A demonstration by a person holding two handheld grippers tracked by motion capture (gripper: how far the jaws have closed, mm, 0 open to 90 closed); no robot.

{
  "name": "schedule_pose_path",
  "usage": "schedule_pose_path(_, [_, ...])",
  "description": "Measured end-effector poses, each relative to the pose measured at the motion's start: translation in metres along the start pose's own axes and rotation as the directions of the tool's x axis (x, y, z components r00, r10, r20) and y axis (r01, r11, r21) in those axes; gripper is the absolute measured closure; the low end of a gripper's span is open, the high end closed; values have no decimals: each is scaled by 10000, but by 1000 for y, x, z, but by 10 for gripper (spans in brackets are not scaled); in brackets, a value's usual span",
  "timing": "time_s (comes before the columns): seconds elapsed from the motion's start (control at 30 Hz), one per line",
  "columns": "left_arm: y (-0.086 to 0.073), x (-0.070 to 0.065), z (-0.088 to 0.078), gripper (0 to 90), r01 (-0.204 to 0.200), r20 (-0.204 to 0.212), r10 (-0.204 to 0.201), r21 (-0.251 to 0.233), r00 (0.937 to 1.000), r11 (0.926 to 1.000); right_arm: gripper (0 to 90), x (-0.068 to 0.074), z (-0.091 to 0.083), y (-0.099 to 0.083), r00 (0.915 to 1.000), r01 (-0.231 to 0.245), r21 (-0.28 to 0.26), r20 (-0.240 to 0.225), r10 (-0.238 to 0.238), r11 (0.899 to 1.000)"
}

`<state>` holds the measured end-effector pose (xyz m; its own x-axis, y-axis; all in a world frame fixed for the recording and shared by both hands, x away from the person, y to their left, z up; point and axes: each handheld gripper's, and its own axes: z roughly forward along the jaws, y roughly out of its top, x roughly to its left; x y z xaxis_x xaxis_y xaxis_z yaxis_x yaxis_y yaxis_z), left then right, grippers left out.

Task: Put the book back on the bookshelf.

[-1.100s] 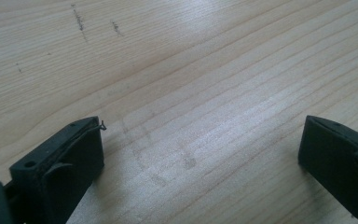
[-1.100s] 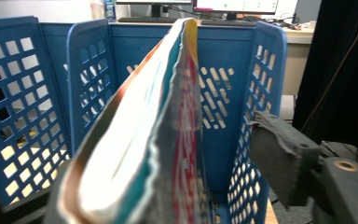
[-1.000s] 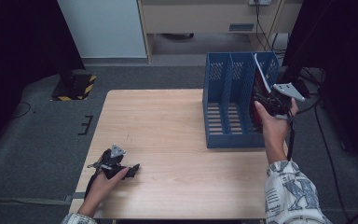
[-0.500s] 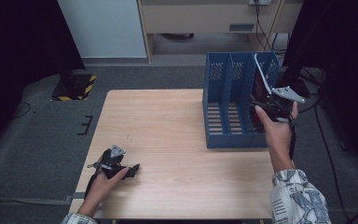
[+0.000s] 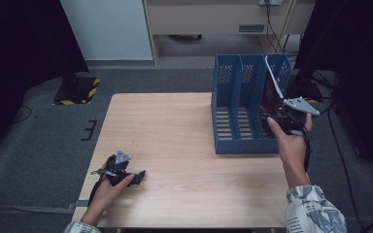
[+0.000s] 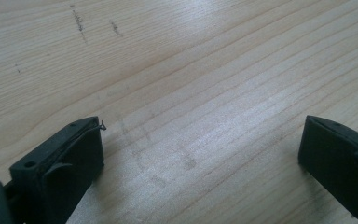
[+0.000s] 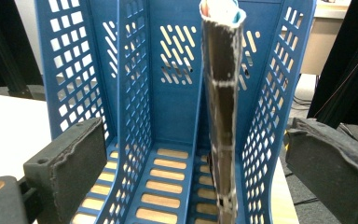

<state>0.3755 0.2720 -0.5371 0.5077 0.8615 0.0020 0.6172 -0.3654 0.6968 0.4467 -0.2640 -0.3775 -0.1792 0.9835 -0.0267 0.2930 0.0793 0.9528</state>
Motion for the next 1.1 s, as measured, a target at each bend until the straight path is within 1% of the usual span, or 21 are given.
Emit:
schedule_pose_path(0.13, [0,0,0,0,-1,4,1,3,10000,10000,57,0,-9,-6,9998,-174,36,-110,174,9998])
schedule_pose_path(0.3, [0,0,0,0,5,13,-5,-12,10000,10000,63,3,-17,-14,9997,-120,57,-230,121,9999])
schedule_pose_path(0.43, [0,0,0,0,5,17,-5,-13,10000,10000,72,6,-22,-21,9997,-37,116,-235,40,9999])
schedule_pose_path(0.6, [0,0,0,0,-5,19,5,-11,10000,10000,80,9,-29,-32,9995,-111,337,-308,121,9994])
schedule_pose_path(0.63, [0,0,0,0,-1,16,1,-11,10000,10000,84,9,-30,-34,9993,-143,285,-329,153,9995])
schedule_pose_path(0.67, [0,0,0,0,-2,17,2,-10,10000,10000,84,10,-32,-36,9993,-95,340,-370,108,9994])
schedule_pose_path(0.7, [0,0,0,0,-2,15,2,-8,10000,10000,84,12,-34,-38,9991,-62,396,-414,78,9992])
schedule_pose_path(0.83, [0,-1,0,0,9,11,-9,-13,10000,10000,94,18,-43,-43,9985,-34,337,-542,52,9994])
schedule_pose_path(0.9, [0,-1,0,0,10,7,-10,-12,10000,10000,96,23,-45,-45,9984,147,442,-544,-123,9989])
schedule_pose_path(1.0, [0,-1,0,0,13,8,-13,-9,10000,10000,102,30,-48,-46,9973,84,490,-726,-49,9988])
schedule_pose_path(1.1, [1,-1,0,0,-16,14,16,8,10000,10000,117,39,-50,-47,9955,221,514,-929,-172,9984])
